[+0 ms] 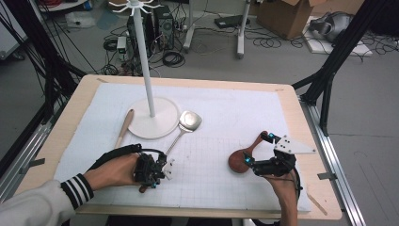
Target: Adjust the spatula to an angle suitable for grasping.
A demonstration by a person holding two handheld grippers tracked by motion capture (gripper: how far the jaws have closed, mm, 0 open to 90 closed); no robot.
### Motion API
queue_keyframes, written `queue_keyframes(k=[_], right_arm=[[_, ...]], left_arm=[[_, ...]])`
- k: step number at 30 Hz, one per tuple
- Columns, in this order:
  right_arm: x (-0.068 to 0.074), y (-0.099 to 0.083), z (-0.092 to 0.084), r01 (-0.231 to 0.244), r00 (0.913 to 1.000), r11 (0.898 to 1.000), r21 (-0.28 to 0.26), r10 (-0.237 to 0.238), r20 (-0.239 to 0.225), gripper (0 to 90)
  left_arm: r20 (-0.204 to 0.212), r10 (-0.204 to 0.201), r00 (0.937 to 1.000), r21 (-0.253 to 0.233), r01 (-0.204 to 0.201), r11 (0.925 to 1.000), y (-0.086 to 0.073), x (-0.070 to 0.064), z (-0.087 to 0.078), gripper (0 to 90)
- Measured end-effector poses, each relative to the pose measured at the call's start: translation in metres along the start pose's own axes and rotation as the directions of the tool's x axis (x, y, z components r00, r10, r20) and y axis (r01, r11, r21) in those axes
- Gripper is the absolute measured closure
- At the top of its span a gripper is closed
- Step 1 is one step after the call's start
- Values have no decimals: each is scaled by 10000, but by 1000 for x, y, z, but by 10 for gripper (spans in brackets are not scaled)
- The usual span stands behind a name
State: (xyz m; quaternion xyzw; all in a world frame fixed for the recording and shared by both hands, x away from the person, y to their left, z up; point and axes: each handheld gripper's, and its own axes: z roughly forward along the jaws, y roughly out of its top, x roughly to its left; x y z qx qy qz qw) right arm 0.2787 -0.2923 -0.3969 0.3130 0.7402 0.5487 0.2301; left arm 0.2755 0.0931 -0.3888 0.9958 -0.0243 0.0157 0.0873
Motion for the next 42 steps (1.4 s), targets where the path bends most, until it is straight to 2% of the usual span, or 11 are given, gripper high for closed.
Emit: queue_keyframes(k=[7,9,12,22,42], right_arm=[[1,0,0,-76,10000,10000,51,76,-21,5],[0,0,0,45,10000,10000,-18,-45,4,5],[1,0,0,-73,10000,10000,57,73,-22,5],[0,0,-1,-56,10000,10000,14,56,-23,5],[-1,0,0,30,10000,10000,5,-30,-9,5]], left_arm=[[30,117,9999,247,-118,9996,-1,1,3,896],[-22,156,9999,329,-155,9993,-1,0,4,896],[-63,246,9997,501,-242,9985,-1,0,5,896],[-22,340,9994,682,-337,9971,-1,0,9,897],[-447,-223,9987,1002,267,9946,-17,12,3,896]])
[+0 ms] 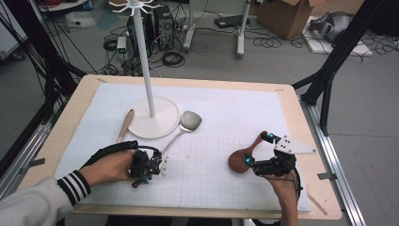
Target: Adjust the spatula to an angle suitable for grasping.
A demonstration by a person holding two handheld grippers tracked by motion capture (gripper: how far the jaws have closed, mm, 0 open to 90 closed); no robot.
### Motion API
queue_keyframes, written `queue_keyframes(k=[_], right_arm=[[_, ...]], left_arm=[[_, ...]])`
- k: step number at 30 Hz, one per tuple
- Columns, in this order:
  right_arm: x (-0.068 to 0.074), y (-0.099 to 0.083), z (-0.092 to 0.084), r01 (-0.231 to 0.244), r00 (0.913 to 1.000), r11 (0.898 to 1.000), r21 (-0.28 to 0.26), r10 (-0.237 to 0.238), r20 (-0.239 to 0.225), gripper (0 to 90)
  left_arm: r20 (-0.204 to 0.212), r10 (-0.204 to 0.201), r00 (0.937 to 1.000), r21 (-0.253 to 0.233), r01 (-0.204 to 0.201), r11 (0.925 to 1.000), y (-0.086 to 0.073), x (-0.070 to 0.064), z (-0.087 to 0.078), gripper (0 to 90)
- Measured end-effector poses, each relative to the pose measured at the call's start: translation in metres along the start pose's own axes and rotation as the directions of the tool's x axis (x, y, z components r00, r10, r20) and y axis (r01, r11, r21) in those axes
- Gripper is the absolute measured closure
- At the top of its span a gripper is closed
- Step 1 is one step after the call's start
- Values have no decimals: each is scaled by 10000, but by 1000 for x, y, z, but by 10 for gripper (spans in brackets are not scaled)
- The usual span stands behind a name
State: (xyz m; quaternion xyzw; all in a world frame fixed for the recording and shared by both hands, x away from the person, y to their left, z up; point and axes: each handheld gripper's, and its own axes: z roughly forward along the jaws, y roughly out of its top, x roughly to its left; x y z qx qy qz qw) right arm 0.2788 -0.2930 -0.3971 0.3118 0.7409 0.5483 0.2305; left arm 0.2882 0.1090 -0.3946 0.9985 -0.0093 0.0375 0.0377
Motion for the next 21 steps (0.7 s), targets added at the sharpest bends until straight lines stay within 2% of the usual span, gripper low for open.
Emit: queue_keyframes(k=[18,21], right_arm=[[0,0,0,-56,10000,10000,33,56,-13,5],[0,0,0,12,10000,10000,-6,-12,15,5]], left_arm=[[-323,-654,9973,218,662,9976,-22,13,-2,897],[-332,-663,9972,226,671,9975,-24,15,-2,896]])
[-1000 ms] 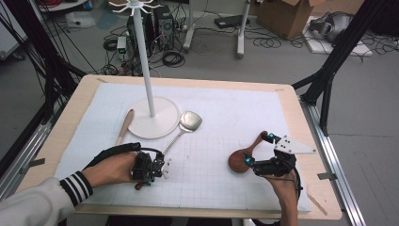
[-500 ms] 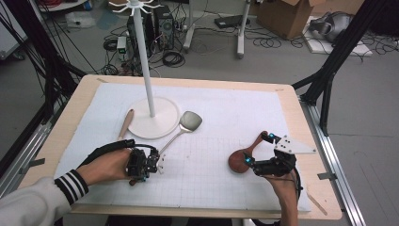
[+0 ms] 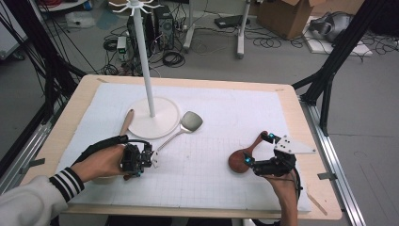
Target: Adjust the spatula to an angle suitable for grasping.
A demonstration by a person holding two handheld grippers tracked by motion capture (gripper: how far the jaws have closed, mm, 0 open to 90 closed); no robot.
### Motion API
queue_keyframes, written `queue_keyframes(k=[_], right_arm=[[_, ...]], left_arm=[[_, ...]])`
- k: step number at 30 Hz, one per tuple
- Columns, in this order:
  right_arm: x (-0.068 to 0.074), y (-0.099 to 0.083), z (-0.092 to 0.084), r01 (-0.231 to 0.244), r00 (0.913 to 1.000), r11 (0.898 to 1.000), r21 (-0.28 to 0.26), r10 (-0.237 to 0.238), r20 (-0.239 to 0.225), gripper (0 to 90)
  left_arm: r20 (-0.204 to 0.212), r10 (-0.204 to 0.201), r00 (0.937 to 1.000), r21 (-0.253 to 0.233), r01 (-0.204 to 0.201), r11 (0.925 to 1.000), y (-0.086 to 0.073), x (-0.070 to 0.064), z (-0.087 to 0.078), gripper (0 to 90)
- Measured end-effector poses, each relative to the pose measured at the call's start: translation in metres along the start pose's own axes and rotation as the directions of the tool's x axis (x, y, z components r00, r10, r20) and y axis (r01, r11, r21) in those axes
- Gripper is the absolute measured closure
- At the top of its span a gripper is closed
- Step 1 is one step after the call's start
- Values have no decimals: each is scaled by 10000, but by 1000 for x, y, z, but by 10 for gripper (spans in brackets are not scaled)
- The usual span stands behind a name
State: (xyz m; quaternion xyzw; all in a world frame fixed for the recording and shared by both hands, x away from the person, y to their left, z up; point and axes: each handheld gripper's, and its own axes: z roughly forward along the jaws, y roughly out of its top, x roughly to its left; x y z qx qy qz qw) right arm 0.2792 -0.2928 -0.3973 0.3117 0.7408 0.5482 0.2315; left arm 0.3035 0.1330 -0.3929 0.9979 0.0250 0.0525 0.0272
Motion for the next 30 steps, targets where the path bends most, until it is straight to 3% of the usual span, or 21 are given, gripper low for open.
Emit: queue_keyframes(k=[10,19,22,27,30], right_arm=[[0,0,-1,-64,10000,10000,16,64,20,5],[0,0,0,-55,10000,10000,26,55,19,5],[0,0,-1,-73,10000,10000,17,73,23,5],[-1,0,-3,-180,9998,9998,-90,180,16,5],[-2,-2,-6,-156,9998,9998,-94,157,110,5]], left_arm=[[-38,-272,9996,37,272,9996,-7,7,0,897],[42,-656,9978,-785,657,9947,-20,11,-10,895],[41,-521,9986,-1204,522,9913,-24,12,-17,857],[123,-626,9980,-1972,638,9783,-33,16,-28,819],[228,-831,9963,-2499,862,9644,-38,21,-35,787]])
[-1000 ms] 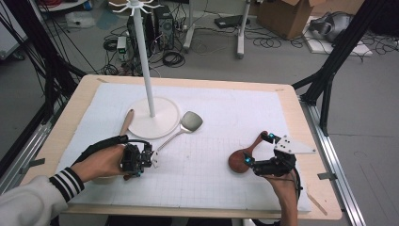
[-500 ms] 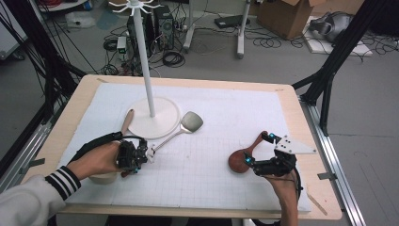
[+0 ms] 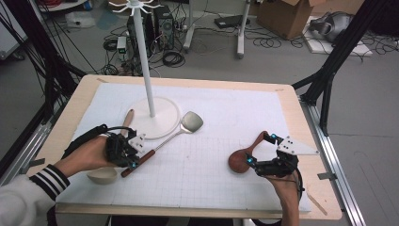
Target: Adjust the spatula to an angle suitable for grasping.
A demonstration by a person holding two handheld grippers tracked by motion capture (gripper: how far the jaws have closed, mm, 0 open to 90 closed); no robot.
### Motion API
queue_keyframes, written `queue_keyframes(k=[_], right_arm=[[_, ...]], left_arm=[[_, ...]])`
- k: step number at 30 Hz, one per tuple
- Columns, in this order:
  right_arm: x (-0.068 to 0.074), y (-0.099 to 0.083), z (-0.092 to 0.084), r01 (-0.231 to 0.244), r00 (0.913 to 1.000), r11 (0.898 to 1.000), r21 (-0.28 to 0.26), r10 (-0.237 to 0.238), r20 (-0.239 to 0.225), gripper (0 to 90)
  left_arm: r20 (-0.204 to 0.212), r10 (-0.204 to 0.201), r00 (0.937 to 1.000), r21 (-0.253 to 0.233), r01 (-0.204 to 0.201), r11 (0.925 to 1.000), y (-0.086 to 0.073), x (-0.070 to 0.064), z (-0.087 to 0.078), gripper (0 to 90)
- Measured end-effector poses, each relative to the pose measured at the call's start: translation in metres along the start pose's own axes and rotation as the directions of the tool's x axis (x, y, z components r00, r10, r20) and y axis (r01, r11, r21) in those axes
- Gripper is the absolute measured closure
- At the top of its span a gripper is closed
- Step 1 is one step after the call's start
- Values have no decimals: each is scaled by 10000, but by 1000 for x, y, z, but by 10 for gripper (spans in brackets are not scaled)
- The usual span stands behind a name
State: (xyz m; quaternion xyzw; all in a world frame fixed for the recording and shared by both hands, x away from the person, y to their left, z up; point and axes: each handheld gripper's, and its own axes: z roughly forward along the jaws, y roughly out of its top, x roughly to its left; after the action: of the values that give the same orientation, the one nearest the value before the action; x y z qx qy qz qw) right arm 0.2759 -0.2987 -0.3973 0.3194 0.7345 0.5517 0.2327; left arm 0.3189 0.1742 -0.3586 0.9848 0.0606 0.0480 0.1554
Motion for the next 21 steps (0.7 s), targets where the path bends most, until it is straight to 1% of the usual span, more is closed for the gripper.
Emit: queue_keyframes(k=[1,3,4,5,6,7,9,11,12,13,15,17,18,19,21], right_arm=[[0,0,-1,-66,10000,10000,19,66,14,5],[-1,0,-3,-68,10000,10000,-46,69,71,5],[-2,0,-3,-56,9999,9999,-94,57,99,5],[-2,0,-4,-80,9999,10000,-58,81,96,5],[-2,0,-4,-76,9999,10000,-61,77,91,5],[-1,0,-4,-79,9999,10000,-61,79,82,5],[-1,0,-2,-7,10000,10000,40,7,92,5],[0,0,0,-3,10000,10000,87,2,84,5],[0,0,0,11,10000,9999,117,-12,66,5],[0,0,1,40,10000,9999,116,-41,66,5],[0,0,1,28,10000,9999,123,-29,74,5],[0,0,0,81,10000,9999,97,-81,45,5],[0,1,0,98,9999,9999,37,-99,51,5],[1,1,0,43,10000,10000,55,-43,26,5],[1,1,0,63,10000,10000,62,-63,11,5]], left_arm=[[-43,10,10000,-88,-11,10000,0,2,-2,787],[-20,-155,9999,-218,155,9996,-2,3,-5,788],[-75,-53,10000,-253,51,9997,-2,4,-6,788],[-71,-142,9999,-357,140,9993,-2,4,-6,788],[-105,-26,9999,-340,22,9994,-3,4,-8,786],[-86,-110,9999,-421,106,9991,-3,4,-9,777],[-102,-171,9998,-617,164,9980,-4,4,-10,769],[-115,-135,9998,-797,125,9967,-5,6,-13,753],[-126,-225,9997,-950,212,9952,-6,6,-15,742],[-130,-241,9996,-997,227,9948,-8,7,-17,740],[-46,-306,9995,-1420,296,9894,-11,8,-20,724],[20,-398,9992,-1741,396,9839,-14,9,-25,686],[-71,-370,9993,-1954,349,9801,-16,11,-27,663],[-47,-507,9987,-2166,485,9751,-18,11,-28,642],[-170,-592,9981,-2583,528,9646,-23,12,-31,595]])
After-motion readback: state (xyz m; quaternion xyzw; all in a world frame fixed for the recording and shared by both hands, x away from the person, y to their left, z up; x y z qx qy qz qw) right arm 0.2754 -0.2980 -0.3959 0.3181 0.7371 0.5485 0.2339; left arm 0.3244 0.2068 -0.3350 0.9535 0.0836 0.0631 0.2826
